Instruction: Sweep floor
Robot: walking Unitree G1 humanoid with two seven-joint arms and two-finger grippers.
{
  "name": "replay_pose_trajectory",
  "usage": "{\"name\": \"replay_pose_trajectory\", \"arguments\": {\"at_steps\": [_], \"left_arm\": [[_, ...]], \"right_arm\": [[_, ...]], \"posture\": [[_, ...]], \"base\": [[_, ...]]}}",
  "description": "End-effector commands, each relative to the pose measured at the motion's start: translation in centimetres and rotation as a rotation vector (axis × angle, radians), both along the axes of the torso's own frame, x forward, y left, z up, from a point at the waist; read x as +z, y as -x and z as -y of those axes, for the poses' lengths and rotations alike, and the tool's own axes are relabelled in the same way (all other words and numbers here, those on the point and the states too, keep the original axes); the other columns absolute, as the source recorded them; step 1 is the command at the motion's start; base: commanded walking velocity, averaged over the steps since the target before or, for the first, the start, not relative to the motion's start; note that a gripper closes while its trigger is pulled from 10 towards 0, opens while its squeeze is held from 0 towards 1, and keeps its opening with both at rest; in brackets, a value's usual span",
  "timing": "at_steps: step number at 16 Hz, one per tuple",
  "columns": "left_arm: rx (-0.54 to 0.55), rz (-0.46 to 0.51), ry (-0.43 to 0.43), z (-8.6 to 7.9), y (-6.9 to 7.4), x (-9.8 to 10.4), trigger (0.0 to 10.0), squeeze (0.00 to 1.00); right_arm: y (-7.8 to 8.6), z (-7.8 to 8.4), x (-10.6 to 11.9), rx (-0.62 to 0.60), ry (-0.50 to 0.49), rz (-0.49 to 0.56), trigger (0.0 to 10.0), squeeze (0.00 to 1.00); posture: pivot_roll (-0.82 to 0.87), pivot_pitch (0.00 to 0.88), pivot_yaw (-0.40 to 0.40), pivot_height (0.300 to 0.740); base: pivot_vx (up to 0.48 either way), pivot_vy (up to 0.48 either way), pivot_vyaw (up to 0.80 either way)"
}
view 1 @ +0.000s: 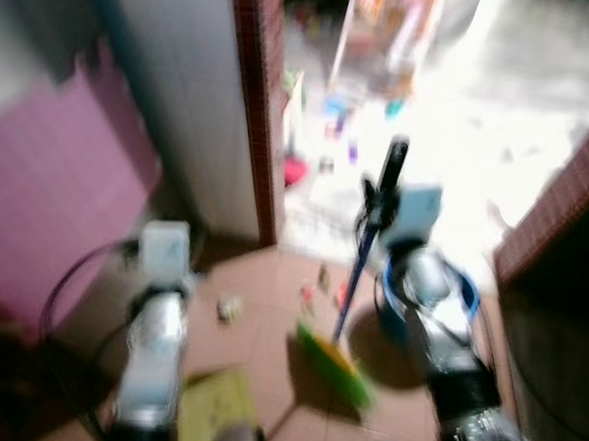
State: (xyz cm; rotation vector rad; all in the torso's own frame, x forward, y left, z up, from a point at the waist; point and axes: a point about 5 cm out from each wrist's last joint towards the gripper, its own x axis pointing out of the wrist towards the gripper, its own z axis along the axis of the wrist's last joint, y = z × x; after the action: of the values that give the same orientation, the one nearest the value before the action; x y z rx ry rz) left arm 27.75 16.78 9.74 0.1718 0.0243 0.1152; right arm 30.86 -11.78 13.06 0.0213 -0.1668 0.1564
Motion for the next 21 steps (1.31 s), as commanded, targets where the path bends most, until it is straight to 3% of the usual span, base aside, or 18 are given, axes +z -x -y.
{"name": "replay_pose_trajectory", "arguments": {"at_steps": [1,3,7,12,14,16,18,19,21], "left_arm": [[-0.034,0.016,0.011,0.9,-0.3,0.6,10.0,0.00],[-0.064,0.023,0.029,1.4,-0.5,0.8,10.0,0.00],[-0.077,0.022,0.041,1.9,-0.8,1.0,10.0,0.00],[-0.087,0.051,0.095,2.2,-0.8,1.5,10.0,0.00],[-0.135,0.095,0.095,2.8,-0.7,2.1,10.0,0.00],[-0.174,0.107,0.148,3.4,-0.8,2.1,10.0,0.00],[-0.253,0.130,0.140,4.5,-0.8,2.6,10.0,0.00],[-0.245,0.123,0.125,4.5,-0.9,2.6,10.0,0.00],[-0.234,0.113,0.135,4.4,-0.9,2.4,10.0,0.00]], "right_arm": [[-0.1,0.4,0.6,-0.027,0.011,0.022,10.0,0.00],[-0.3,0.6,0.7,-0.052,-0.006,0.021,10.0,0.00],[-0.5,2.2,0.6,-0.191,0.056,0.012,10.0,0.00],[0.6,3.8,-0.6,-0.283,0.078,-0.030,10.0,0.00],[1.2,4.1,-1.7,-0.304,0.020,-0.097,10.0,0.00],[1.4,4.1,-3.1,-0.308,-0.029,-0.163,10.0,0.00],[1.1,4.3,-2.7,-0.336,-0.034,-0.136,10.0,0.00],[0.9,4.2,-2.3,-0.308,-0.111,-0.144,10.0,0.00],[0.5,4.4,-1.8,-0.321,-0.087,-0.125,10.0,0.00]], "posture": [[-0.06,0.021,0.026,0.740],[-0.06,0.025,0.028,0.740],[-0.07,0.025,0.026,0.740],[-0.07,0.038,0.018,0.740],[-0.06,0.049,0.024,0.740],[-0.07,0.047,0.028,0.740],[-0.07,0.048,0.029,0.740],[-0.07,0.047,0.028,0.740],[-0.07,0.051,0.027,0.740]], "base": [[0.000,0.000,0.00],[0.000,0.000,0.00],[0.000,0.000,0.00],[0.000,0.000,0.00],[0.000,0.000,0.00],[0.000,0.000,0.00],[0.000,0.000,0.00],[0.000,0.000,0.00],[0.000,0.000,0.00]]}}
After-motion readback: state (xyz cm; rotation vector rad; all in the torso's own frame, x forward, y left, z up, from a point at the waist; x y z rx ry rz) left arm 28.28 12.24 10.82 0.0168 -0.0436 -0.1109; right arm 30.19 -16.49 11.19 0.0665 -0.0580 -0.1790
